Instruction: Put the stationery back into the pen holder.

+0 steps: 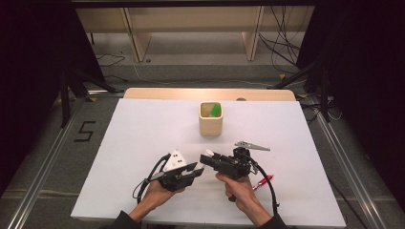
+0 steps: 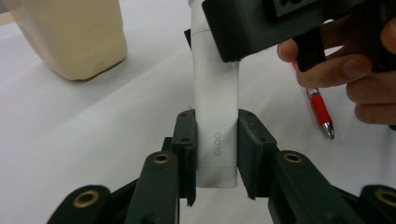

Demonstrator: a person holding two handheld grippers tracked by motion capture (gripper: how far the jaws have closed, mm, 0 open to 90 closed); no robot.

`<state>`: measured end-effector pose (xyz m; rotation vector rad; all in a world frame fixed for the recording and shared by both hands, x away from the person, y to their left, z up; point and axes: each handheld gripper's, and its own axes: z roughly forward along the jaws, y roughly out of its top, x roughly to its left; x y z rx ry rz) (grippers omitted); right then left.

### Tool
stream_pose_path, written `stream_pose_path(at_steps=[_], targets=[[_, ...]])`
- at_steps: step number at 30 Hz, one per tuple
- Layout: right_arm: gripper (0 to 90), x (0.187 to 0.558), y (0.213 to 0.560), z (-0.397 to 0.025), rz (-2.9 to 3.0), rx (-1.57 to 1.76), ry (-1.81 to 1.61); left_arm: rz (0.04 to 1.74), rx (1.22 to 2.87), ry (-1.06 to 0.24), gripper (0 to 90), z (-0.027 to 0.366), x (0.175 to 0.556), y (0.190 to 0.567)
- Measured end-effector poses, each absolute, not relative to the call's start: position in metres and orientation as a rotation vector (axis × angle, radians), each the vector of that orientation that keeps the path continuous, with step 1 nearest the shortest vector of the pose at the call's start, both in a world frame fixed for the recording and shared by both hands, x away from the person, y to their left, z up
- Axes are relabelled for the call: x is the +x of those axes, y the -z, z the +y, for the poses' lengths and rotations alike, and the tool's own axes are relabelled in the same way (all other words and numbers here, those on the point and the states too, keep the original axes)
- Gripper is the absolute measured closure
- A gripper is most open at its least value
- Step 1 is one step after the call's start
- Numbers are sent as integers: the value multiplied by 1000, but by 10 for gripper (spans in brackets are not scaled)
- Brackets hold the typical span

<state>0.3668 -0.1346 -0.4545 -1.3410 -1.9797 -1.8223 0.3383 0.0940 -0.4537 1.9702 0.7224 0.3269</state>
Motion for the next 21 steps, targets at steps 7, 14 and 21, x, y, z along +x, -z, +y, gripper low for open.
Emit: stream_pose_path(at_steps=[7, 14, 21], targets=[[591, 368, 457, -135, -1927, -1352, 1824, 725, 1962, -330, 705, 95, 338, 453], [666, 368, 457, -135, -1914, -1340, 1835, 707, 1968, -317, 700, 95, 338, 453], [672, 367, 455, -138, -1954, -1361, 1846, 680, 2027, -265, 417, 92, 336, 448]])
